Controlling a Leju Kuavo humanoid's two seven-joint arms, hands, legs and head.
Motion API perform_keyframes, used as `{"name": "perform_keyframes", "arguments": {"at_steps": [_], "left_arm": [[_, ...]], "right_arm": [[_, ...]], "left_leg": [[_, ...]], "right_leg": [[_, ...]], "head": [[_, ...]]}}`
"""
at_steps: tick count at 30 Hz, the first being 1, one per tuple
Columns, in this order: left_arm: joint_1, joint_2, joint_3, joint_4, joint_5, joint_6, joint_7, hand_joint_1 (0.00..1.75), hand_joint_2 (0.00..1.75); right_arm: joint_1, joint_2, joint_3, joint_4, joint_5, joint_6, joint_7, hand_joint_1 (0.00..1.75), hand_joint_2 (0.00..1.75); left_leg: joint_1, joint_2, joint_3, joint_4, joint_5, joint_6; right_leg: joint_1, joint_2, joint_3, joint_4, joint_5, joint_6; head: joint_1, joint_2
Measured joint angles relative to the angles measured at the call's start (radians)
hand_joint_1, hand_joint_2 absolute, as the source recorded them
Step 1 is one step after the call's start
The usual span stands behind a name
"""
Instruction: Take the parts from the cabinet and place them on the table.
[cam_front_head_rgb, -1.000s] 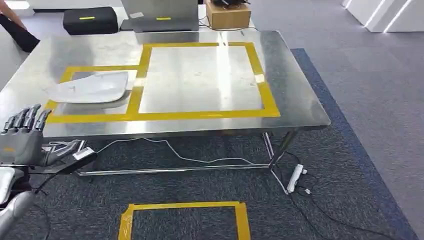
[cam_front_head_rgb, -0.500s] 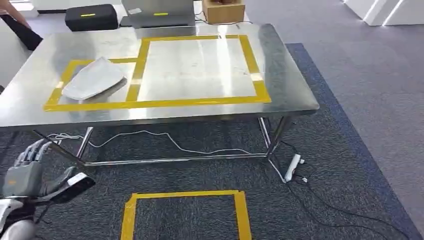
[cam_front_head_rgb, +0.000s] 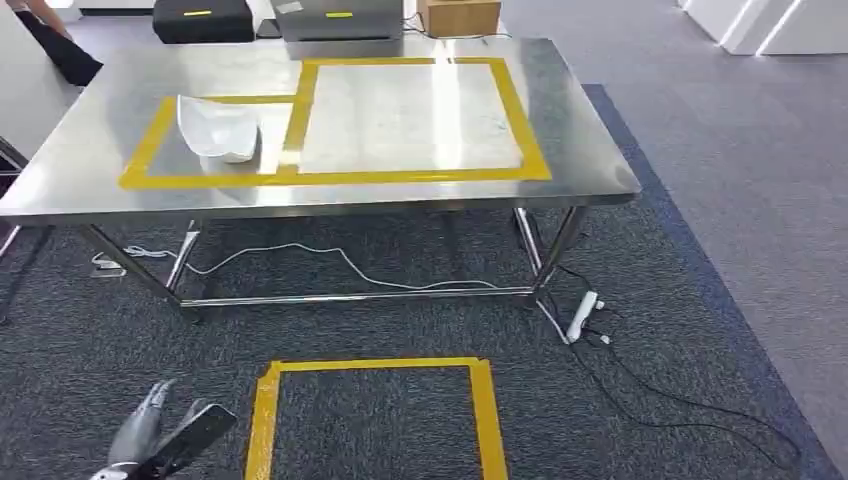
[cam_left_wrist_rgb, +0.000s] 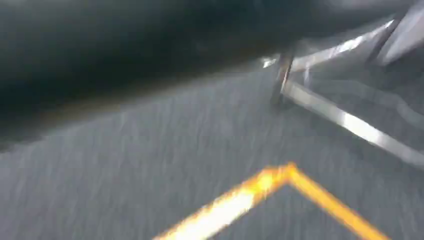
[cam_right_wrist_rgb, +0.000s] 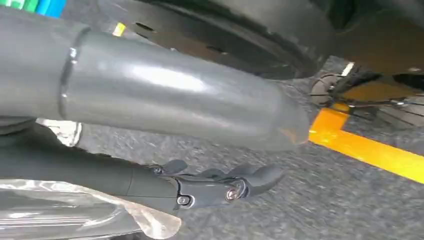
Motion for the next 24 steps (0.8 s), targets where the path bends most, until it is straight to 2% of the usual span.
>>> {"name": "perform_keyframes", "arguments": {"at_steps": [1, 2, 3, 4, 5, 6, 7, 8, 9, 10, 11, 13, 14, 15, 16, 17, 18, 19, 20, 21, 22, 23, 24], "left_arm": [[-0.019, -0.023, 0.001, 0.083, 0.021, -0.009, -0.019, 0.00, 0.00], [-0.031, -0.047, 0.003, 0.152, 0.035, -0.016, -0.025, 0.00, 0.00], [-0.038, -0.076, 0.004, 0.246, 0.044, -0.024, -0.020, 0.00, 0.00], [-0.037, -0.095, 0.004, 0.302, 0.044, -0.024, -0.007, 0.00, 0.00], [-0.037, -0.109, 0.004, 0.349, 0.040, -0.023, 0.010, 0.00, 0.00], [-0.041, -0.132, 0.003, 0.406, 0.024, -0.021, 0.034, 0.00, 0.00], [-0.043, -0.145, 0.002, 0.441, 0.012, -0.019, 0.052, 0.00, 0.00], [-0.043, -0.161, -0.001, 0.481, 0.002, -0.019, 0.080, 0.00, 0.00], [-0.043, -0.172, -0.004, 0.513, 0.002, -0.026, 0.112, 0.00, 0.00], [-0.043, -0.179, -0.003, 0.542, 0.004, -0.036, 0.141, 0.00, 0.00], [-0.043, -0.181, -0.003, 0.562, 0.006, -0.045, 0.156, 0.00, 0.00], [-0.045, -0.188, -0.003, 0.595, 0.008, -0.058, 0.180, 0.00, 0.00], [-0.043, -0.188, -0.003, 0.610, 0.014, -0.063, 0.198, 0.00, 0.00], [-0.048, -0.185, -0.002, 0.629, 0.025, -0.069, 0.223, 0.00, 0.00], [-0.048, -0.185, 0.001, 0.641, 0.036, -0.074, 0.249, 0.00, 0.00], [-0.048, -0.185, 0.008, 0.650, 0.043, -0.070, 0.265, 0.00, 0.00], [-0.047, -0.185, 0.017, 0.660, 0.045, -0.059, 0.267, 0.00, 0.00], [-0.048, -0.183, 0.021, 0.664, 0.045, -0.053, 0.267, 0.00, 0.00], [-0.049, -0.181, 0.021, 0.669, 0.043, -0.046, 0.267, 0.00, 0.00], [-0.051, -0.180, 0.021, 0.673, 0.041, -0.041, 0.267, 0.00, 0.00], [-0.053, -0.180, 0.021, 0.677, 0.038, -0.037, 0.263, 0.00, 0.00], [-0.054, -0.180, 0.021, 0.679, 0.033, -0.032, 0.253, 0.00, 0.00], [-0.055, -0.180, 0.021, 0.680, 0.028, -0.024, 0.238, 0.00, 0.00]], "right_arm": [[0.000, 0.000, -0.009, 0.000, -0.009, -0.001, 0.014, 0.00, 0.00], [0.001, 0.000, -0.016, 0.000, -0.016, -0.002, 0.024, 0.00, 0.00], [-0.001, 0.000, -0.027, 0.000, -0.027, -0.003, 0.040, 0.00, 0.00], [-0.002, 0.000, -0.035, 0.000, -0.034, -0.006, 0.050, 0.00, 0.00], [-0.001, 0.000, -0.042, 0.000, -0.041, -0.007, 0.058, 0.00, 0.00], [0.000, 0.000, -0.050, 0.000, -0.049, -0.009, 0.068, 0.00, 0.00], [0.001, 0.000, -0.058, 0.000, -0.059, -0.011, 0.077, 0.00, 0.00], [0.000, 0.000, -0.070, 0.000, -0.072, -0.017, 0.093, 0.00, 0.00], [-0.003, -0.002, -0.083, 0.000, -0.083, -0.024, 0.117, 0.00, 0.00], [-0.006, -0.003, -0.093, -0.001, -0.088, -0.029, 0.136, 0.00, 0.00], [-0.007, -0.003, -0.103, -0.001, -0.089, -0.034, 0.150, 0.00, 0.00], [-0.004, -0.003, -0.114, -0.001, -0.090, -0.037, 0.168, 0.00, 0.00], [-0.002, -0.003, -0.117, -0.001, -0.090, -0.037, 0.176, 0.00, 0.00], [-0.003, -0.003, -0.121, 0.000, -0.088, -0.039, 0.188, 0.00, 0.00], [-0.003, -0.006, -0.127, 0.000, -0.088, -0.043, 0.199, 0.00, 0.00], [-0.001, -0.006, -0.132, 0.000, -0.088, -0.044, 0.203, 0.00, 0.00], [0.000, -0.006, -0.137, 0.000, -0.088, -0.044, 0.205, 0.00, 0.00], [0.000, -0.006, -0.140, 0.000, -0.088, -0.044, 0.206, 0.00, 0.00], [0.001, -0.006, -0.142, 0.000, -0.088, -0.044, 0.207, 0.00, 0.00], [0.000, -0.006, -0.145, 0.000, -0.088, -0.044, 0.207, 0.00, 0.00], [0.001, -0.006, -0.147, 0.000, -0.087, -0.044, 0.208, 0.00, 0.00], [0.001, -0.006, -0.149, 0.000, -0.087, -0.043, 0.208, 0.00, 0.00], [0.000, -0.006, -0.152, 0.000, -0.087, -0.042, 0.207, 0.00, 0.00]], "left_leg": [[-0.001, 0.000, -0.009, 0.000, 0.010, 0.008], [-0.002, 0.000, -0.021, 0.000, 0.019, 0.010], [-0.006, 0.000, -0.041, 0.001, 0.033, 0.012], [-0.009, 0.003, -0.056, 0.003, 0.044, 0.013], [-0.012, 0.006, -0.072, 0.004, 0.054, 0.014], [-0.014, 0.006, -0.081, 0.006, 0.063, 0.014], [-0.017, 0.006, -0.094, 0.008, 0.072, 0.014], [-0.020, 0.004, -0.102, 0.009, 0.079, 0.014], [-0.021, 0.004, -0.107, 0.010, 0.087, 0.012], [-0.027, 0.003, -0.112, 0.012, 0.092, 0.007], [-0.025, 0.004, -0.115, 0.011, 0.103, 0.003], [-0.019, 0.004, -0.120, 0.007, 0.124, -0.008], [-0.024, 0.001, -0.122, 0.005, 0.131, -0.013], [-0.021, -0.008, -0.134, 0.010, 0.117, -0.019], [-0.022, -0.008, -0.147, 0.043, 0.056, -0.027], [-0.016, -0.008, -0.163, 0.117, -0.023, -0.034], [-0.013, -0.008, -0.177, 0.200, -0.082, -0.038], [-0.012, -0.008, -0.187, 0.270, -0.113, -0.041], [-0.012, -0.008, -0.186, 0.316, -0.109, -0.043], [-0.011, -0.008, -0.168, 0.324, -0.076, -0.044], [-0.010, -0.008, -0.134, 0.292, -0.032, -0.043], [-0.010, -0.008, -0.084, 0.229, 0.001, -0.041], [-0.010, -0.008, -0.015, 0.137, 0.003, -0.037]], "right_leg": [[0.000, 0.003, -0.019, 0.054, -0.064, 0.003], [0.001, 0.005, -0.034, 0.114, -0.112, 0.004], [0.002, 0.008, -0.057, 0.214, -0.169, 0.006], [0.003, 0.008, -0.066, 0.279, -0.188, 0.005], [0.003, 0.007, -0.057, 0.303, -0.171, 0.003], [0.004, 0.008, -0.028, 0.287, -0.133, -0.001], [0.005, 0.008, 0.021, 0.231, -0.090, -0.006], [0.007, 0.009, 0.085, 0.146, -0.061, -0.015], [0.012, 0.012, 0.160, 0.040, -0.059, -0.025], [0.017, 0.013, 0.217, -0.049, -0.089, -0.033], [0.014, 0.012, 0.244, -0.091, -0.101, -0.028], [0.021, 0.012, 0.223, -0.086, -0.094, -0.031], [0.016, 0.010, 0.216, -0.092, -0.081, -0.036], [0.007, 0.004, 0.210, -0.096, -0.065, -0.047], [0.009, 0.002, 0.194, -0.096, -0.054, -0.054], [0.010, 0.000, 0.181, -0.092, -0.041, -0.060], [0.011, -0.001, 0.165, -0.088, -0.031, -0.061], [0.012, -0.002, 0.148, -0.079, -0.021, -0.061], [0.012, -0.004, 0.128, -0.070, -0.013, -0.061], [0.012, -0.007, 0.102, -0.058, -0.005, -0.059], [0.012, -0.008, 0.079, -0.046, 0.004, -0.057], [0.012, -0.008, 0.059, -0.035, 0.010, -0.054], [0.012, -0.008, 0.043, -0.024, 0.017, -0.050]], "head": [[0.005, 0.000], [0.008, 0.000], [0.012, 0.000], [0.013, 0.000], [0.012, 0.000], [0.013, 0.000], [0.013, 0.000], [0.013, 0.000], [0.013, 0.000], [0.013, 0.000], [0.010, 0.000], [0.011, 0.000], [0.013, 0.000], [0.016, 0.000], [0.008, 0.000], [0.000, 0.000], [0.000, 0.000], [-0.001, 0.000], [-0.002, 0.000], [-0.002, 0.000], [-0.002, 0.000], [-0.002, 0.000], [-0.002, 0.000]]}}
